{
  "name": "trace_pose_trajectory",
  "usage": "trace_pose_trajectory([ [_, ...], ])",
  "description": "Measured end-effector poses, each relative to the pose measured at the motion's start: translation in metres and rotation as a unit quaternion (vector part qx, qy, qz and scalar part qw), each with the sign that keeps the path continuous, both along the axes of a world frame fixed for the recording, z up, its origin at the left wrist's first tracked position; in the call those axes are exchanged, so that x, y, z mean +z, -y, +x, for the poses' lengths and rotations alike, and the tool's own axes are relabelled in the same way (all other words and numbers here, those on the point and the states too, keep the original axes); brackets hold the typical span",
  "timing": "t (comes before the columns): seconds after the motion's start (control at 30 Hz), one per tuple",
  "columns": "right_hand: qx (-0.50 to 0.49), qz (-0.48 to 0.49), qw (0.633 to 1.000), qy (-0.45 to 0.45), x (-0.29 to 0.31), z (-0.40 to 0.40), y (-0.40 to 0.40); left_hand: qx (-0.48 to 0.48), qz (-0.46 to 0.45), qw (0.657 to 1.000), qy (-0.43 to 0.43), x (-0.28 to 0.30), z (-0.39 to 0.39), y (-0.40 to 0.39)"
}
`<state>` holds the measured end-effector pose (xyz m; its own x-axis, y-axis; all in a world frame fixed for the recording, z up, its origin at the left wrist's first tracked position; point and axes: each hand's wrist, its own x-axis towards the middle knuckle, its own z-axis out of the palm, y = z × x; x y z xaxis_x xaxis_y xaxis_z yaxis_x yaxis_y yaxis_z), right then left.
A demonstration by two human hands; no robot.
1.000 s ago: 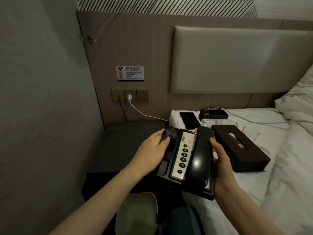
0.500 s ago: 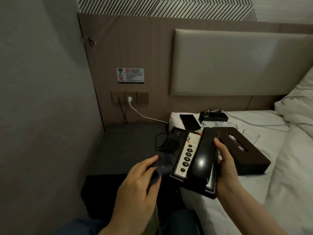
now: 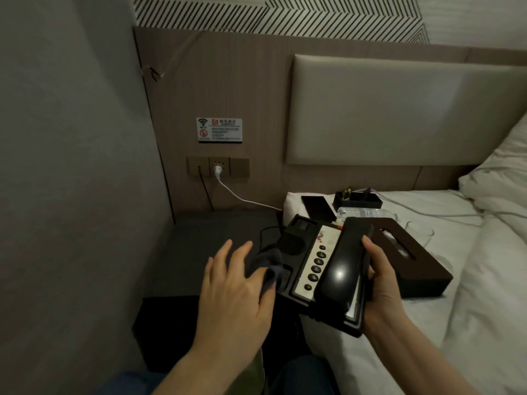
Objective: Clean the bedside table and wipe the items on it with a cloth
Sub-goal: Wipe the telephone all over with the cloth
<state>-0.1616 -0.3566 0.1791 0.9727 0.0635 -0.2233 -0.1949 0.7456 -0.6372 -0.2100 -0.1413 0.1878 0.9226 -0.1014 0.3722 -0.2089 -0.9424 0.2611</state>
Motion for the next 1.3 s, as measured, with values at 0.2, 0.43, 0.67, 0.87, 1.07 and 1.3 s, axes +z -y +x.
trace_pose_trajectory([
  [0.2, -0.006, 0.011, 1.000, -0.004, -0.004, 0.000, 0.000, -0.091, -0.424, 0.893, -0.119, 0.002, -0.001, 0.005],
  [0.43, 0.038, 0.029, 0.999, -0.008, -0.005, -0.002, -0.009, -0.008, -0.699, 0.709, -0.096, 0.043, 0.036, 0.003],
  [0.67, 0.070, 0.035, 0.997, -0.011, -0.005, 0.000, -0.034, -0.106, -0.562, 0.805, -0.157, 0.070, 0.050, 0.058],
  [0.87, 0.044, 0.037, 0.998, -0.007, -0.011, 0.001, -0.033, -0.161, -0.302, 0.920, -0.189, 0.061, 0.052, 0.065],
  [1.07, -0.052, -0.005, 0.999, -0.012, -0.014, 0.007, -0.037, -0.177, -0.143, 0.958, -0.173, 0.046, 0.053, 0.068],
  [1.3, 0.027, -0.031, 0.999, -0.016, -0.019, 0.012, -0.022, -0.120, -0.333, 0.928, -0.119, 0.044, 0.052, 0.058],
])
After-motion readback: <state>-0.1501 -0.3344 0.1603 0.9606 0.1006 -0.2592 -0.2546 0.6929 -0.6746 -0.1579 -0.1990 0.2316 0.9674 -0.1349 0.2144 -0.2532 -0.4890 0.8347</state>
